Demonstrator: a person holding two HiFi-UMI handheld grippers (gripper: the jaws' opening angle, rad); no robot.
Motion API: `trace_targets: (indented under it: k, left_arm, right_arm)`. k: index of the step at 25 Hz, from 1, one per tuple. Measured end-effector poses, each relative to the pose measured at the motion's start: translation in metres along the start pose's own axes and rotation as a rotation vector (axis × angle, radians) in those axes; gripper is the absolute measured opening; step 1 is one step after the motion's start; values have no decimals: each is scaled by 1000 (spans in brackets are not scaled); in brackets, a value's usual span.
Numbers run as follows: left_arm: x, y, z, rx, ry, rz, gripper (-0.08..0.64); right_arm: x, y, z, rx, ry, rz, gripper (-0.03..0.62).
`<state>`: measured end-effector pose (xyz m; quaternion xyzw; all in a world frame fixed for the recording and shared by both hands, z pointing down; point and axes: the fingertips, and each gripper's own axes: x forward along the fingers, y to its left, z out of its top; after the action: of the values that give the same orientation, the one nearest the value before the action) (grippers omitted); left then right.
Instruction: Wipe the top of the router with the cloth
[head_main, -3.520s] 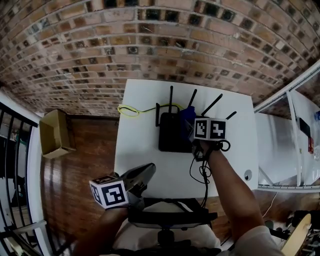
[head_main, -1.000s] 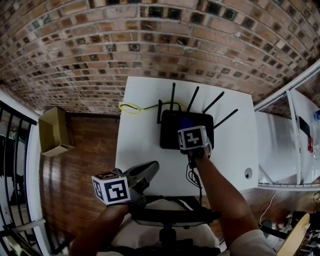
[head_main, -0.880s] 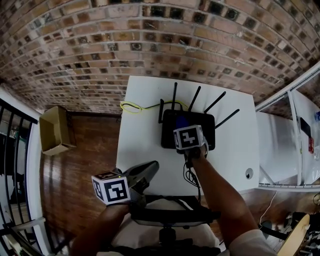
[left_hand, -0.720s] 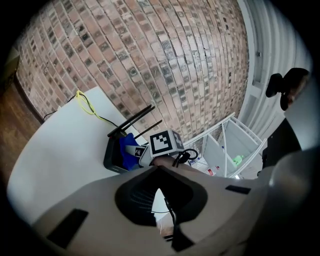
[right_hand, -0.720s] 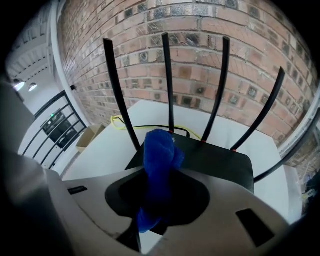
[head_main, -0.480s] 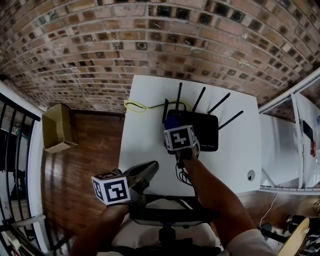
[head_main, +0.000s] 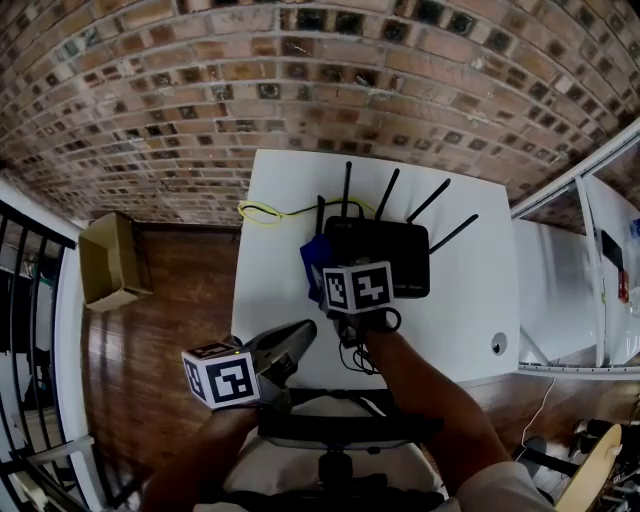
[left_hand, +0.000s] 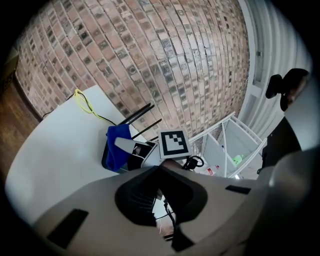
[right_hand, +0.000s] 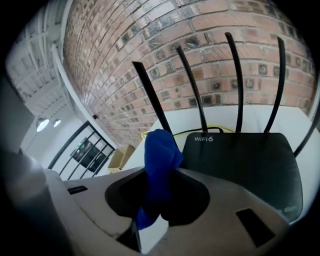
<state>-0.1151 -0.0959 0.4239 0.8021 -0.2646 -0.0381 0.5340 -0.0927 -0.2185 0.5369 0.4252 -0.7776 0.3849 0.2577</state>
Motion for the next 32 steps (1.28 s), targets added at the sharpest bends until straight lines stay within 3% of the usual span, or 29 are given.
trace_targets:
  k: [5,14,18,24,28,32]
  left_arm:
    - [10,-5,-8,-6,35,-13,2]
    - [24,-11,-18,24,83,-37,2]
    - [30,-18,-21,31,108,-39,2]
    - [38,-18,-27,46,137,-35,2]
    - [47,-21,-33,43,145,-22,2]
    - [61,-28,-36,32,104,-4,2]
  right_arm:
    - [-37,-13,10,27,-111,35,118]
    - [-115,-117,-24,-6,-191,-229,118]
    - [-140,-165,-50,42,-177,-330,117]
    - [-167,-224,-59,44,-176,-427,118]
    - [-176,-264,-64,11,-120,-473,118]
    - [-172,-291,-68,-87,-47,-470,117]
